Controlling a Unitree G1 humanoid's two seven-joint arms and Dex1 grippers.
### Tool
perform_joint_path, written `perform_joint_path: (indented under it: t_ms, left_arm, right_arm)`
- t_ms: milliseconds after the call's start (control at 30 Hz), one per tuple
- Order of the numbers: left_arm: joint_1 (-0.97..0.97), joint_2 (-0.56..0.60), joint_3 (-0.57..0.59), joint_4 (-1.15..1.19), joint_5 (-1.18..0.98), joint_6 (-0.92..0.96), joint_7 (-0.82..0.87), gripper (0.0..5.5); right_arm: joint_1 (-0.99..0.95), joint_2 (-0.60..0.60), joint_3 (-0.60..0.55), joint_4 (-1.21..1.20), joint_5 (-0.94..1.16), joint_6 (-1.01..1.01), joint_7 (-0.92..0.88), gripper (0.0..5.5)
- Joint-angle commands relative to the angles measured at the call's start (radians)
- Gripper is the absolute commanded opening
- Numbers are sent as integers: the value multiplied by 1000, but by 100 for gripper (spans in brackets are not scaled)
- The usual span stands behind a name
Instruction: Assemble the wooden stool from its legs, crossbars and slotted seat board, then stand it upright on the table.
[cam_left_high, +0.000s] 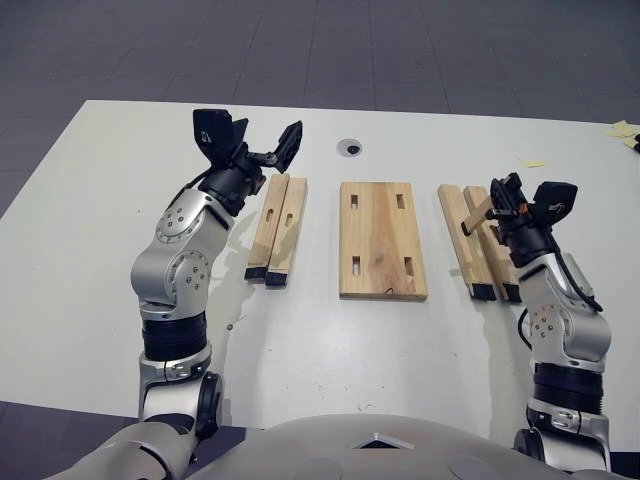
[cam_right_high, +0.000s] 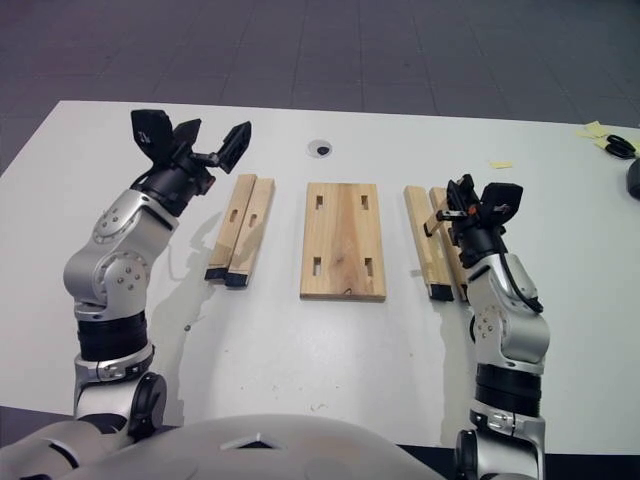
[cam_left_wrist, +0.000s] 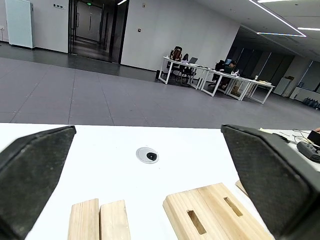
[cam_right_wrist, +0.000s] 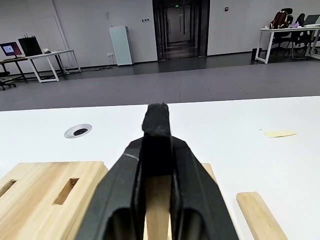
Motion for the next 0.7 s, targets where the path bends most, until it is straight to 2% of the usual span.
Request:
perform_joint_path:
  t_ms: [33,167,367,700]
  left_arm:
    - [8,0,-11,-5,15,-11,-2,540]
    - [11,3,-13,-5,19,-15,0,540]
    - [12,4,-16,-3,27,-19,-1,540]
    - [4,11,-20,10,39,-23,-15,540]
  right_arm:
    - [1,27,-25,19,20,43,-21,42]
    - [35,27,-2,31,-13,29,-1,42]
    - [158,71,44,47,-99,-127,22,42]
    - [73,98,19,28,-68,-159,-2,42]
